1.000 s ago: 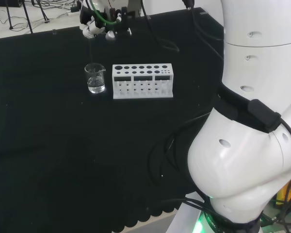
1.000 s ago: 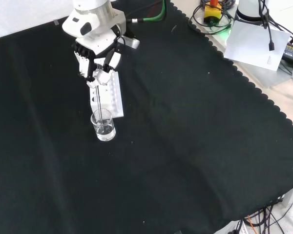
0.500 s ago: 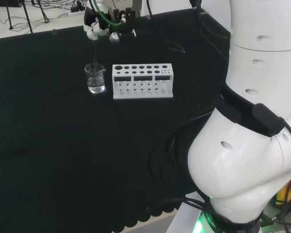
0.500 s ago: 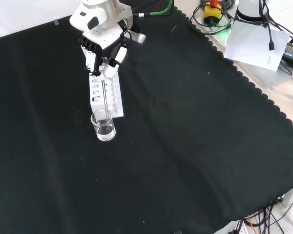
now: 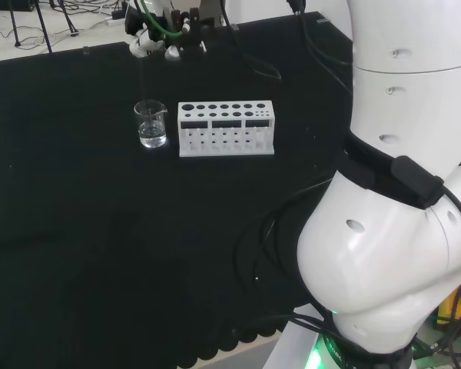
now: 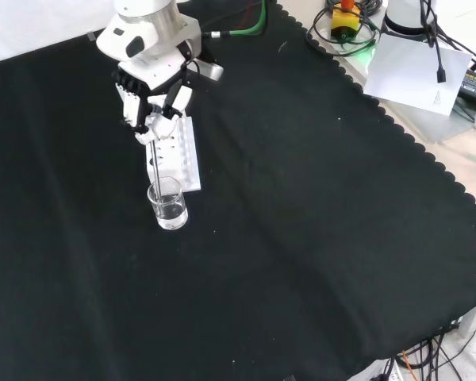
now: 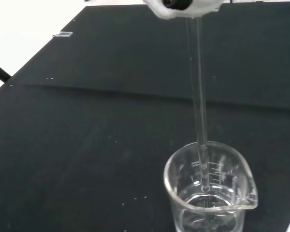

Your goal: Stir in the beaker to the left of the white test tube rack with the glass rod.

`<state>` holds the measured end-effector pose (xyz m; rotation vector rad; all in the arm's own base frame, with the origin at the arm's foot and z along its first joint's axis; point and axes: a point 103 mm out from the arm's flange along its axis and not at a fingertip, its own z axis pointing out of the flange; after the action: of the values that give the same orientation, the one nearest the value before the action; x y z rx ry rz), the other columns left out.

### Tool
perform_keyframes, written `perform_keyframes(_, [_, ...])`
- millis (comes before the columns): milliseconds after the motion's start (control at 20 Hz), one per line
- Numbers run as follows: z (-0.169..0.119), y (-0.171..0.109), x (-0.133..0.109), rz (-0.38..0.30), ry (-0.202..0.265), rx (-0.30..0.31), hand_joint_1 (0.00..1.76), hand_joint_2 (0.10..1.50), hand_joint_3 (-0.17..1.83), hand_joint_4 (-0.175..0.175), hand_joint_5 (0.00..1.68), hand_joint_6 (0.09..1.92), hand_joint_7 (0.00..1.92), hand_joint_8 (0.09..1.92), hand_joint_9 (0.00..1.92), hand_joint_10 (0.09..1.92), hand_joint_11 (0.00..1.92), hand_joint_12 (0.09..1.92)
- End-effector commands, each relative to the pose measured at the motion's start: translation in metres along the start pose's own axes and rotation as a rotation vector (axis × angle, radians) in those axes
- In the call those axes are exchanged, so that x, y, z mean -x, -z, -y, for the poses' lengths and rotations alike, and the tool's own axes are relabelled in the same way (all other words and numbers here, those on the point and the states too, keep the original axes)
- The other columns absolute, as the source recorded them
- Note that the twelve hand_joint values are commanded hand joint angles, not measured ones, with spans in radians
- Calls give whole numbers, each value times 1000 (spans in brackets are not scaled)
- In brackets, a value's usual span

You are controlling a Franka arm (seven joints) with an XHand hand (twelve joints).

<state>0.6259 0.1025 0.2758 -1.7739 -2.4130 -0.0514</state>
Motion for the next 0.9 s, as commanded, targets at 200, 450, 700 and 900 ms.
perform_keyframes(200, [29, 3, 29, -15, -74, -22, 1290, 1089, 0, -175, 1040, 599, 1072, 1173, 1587, 897, 1561, 750])
perform_keyframes(450, [33, 3, 17, -13, -75, -31, 1290, 1089, 0, -175, 1040, 600, 1072, 1174, 1587, 897, 1561, 751])
perform_keyframes(700, [18, 4, -12, -6, -30, -28, 1290, 1090, 0, -175, 1039, 600, 1071, 1175, 1587, 897, 1561, 751])
perform_keyframes(900, [14, 8, -26, 19, -9, -23, 1290, 1090, 0, -175, 1039, 601, 1071, 1175, 1587, 897, 1561, 751])
